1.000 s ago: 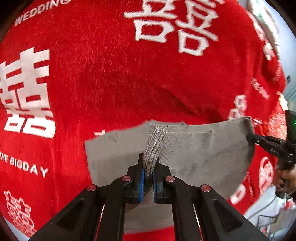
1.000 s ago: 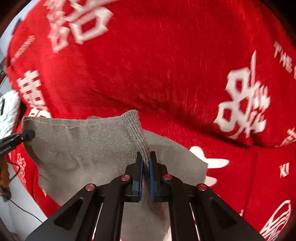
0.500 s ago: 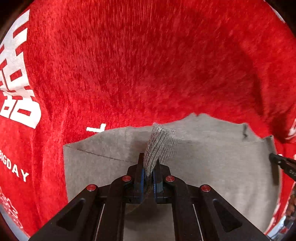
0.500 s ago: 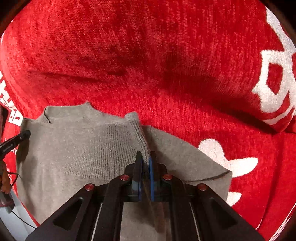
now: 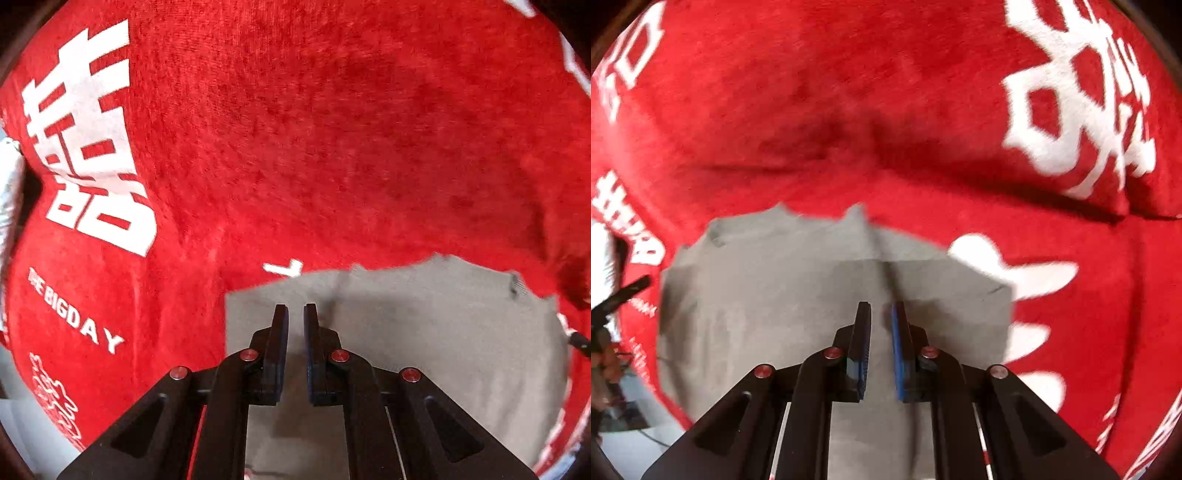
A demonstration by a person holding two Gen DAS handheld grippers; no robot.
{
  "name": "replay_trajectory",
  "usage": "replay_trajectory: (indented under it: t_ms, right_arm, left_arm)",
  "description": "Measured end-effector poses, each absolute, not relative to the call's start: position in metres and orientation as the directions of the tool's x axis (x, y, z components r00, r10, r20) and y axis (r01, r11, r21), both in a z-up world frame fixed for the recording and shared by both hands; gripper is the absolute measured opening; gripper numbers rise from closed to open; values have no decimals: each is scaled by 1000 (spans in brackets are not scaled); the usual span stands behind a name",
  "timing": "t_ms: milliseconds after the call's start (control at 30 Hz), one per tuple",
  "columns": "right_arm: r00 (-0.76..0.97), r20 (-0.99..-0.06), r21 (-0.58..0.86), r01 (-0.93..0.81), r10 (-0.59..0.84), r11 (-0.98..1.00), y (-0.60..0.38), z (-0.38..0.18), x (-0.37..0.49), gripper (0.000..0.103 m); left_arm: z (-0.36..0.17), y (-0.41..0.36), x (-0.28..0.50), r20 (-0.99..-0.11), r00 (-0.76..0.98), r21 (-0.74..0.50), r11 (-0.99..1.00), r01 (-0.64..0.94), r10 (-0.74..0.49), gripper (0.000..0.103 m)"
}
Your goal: Fold small clothes
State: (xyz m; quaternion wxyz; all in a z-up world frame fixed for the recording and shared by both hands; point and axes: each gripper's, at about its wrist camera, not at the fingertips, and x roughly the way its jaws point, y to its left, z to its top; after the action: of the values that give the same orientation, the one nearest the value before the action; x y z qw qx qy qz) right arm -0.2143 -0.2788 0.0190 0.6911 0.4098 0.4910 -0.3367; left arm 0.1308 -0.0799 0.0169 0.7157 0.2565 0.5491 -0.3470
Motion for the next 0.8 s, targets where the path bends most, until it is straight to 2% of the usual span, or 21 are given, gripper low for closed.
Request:
replay_trajectory:
  t_ms: [133,300,467,533,800]
  right_arm:
    - [281,-960,248,864,-12,438,-264,1,-209,11]
    - [289,-957,263,879,-6,398,-268,-7,-229,10]
    - [305,-952,283,877,6,387,-271,1,-244,10]
    - [307,-952,289,883,10,371,-268,3,-252,14]
    - [328,-945,317,905,9,283,-242,21,-253,15]
  left_arm:
    - [4,-83,99,-977,94,-36,580,814,-193,9]
    - [-31,-69,88,-992,60,-25,645,764,-109,9]
    - [-24,-50,84,-993,79,6,635,772,-86,9]
    - [-22,-41,88,-994,80,14,647,762,-72,9]
    - [-10,-3,97,-995,53,-19,664,748,-88,9]
